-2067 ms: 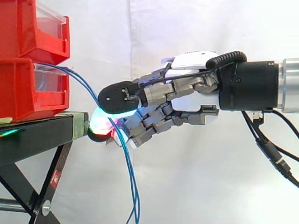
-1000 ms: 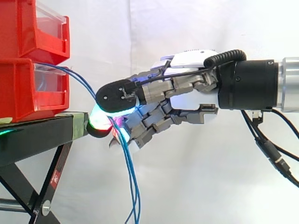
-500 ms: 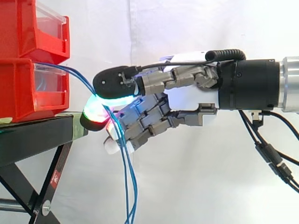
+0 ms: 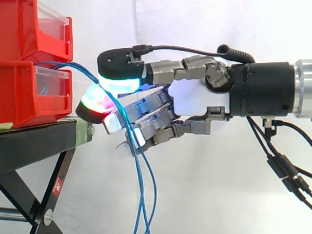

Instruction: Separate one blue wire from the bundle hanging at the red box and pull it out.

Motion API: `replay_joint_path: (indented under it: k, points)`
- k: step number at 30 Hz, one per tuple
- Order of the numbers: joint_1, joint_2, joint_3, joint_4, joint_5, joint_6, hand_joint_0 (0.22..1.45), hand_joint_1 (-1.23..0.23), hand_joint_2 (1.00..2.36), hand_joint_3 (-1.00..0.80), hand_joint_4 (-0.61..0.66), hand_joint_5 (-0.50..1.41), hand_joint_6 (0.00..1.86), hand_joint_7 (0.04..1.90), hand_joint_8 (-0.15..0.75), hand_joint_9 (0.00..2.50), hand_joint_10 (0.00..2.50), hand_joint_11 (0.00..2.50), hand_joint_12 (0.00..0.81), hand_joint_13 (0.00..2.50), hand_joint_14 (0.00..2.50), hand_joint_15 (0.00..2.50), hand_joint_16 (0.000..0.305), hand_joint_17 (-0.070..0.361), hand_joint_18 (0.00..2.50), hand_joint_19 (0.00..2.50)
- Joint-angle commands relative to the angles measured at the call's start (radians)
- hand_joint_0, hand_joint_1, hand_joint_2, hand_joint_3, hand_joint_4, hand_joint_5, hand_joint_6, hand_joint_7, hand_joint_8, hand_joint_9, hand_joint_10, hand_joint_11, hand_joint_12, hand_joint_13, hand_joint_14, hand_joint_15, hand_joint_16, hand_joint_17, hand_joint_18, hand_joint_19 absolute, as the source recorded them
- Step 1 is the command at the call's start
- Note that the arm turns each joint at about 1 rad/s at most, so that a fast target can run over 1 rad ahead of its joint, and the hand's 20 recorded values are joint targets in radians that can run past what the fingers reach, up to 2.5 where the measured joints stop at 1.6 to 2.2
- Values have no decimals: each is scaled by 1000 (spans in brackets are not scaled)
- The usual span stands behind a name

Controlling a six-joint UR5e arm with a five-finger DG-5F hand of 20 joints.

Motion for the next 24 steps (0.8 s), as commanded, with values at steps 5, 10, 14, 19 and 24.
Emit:
replay_joint_path:
  k: [5,10,14,19,24]
  points:
    - [-3,0,1,-59,-5,103,581,-748,1021,35,81,-151,889,1284,364,893,16,670,462,1286,21,704,60,136,629,502]
    - [-3,0,1,-62,-5,127,579,-749,1020,33,85,-151,888,1282,367,851,15,658,489,1154,22,631,62,140,610,500]
    - [0,0,1,-61,-5,140,575,-748,1019,32,100,-150,889,1278,370,746,12,556,523,1032,17,451,64,143,611,463]
    - [1,-1,1,-61,-5,146,574,-744,1016,21,113,-149,889,1271,374,686,10,490,565,948,11,323,66,148,610,429]
    - [0,0,-1,-64,-5,195,574,-736,1016,14,134,-151,889,1275,382,672,10,454,545,1232,15,433,66,148,628,402]
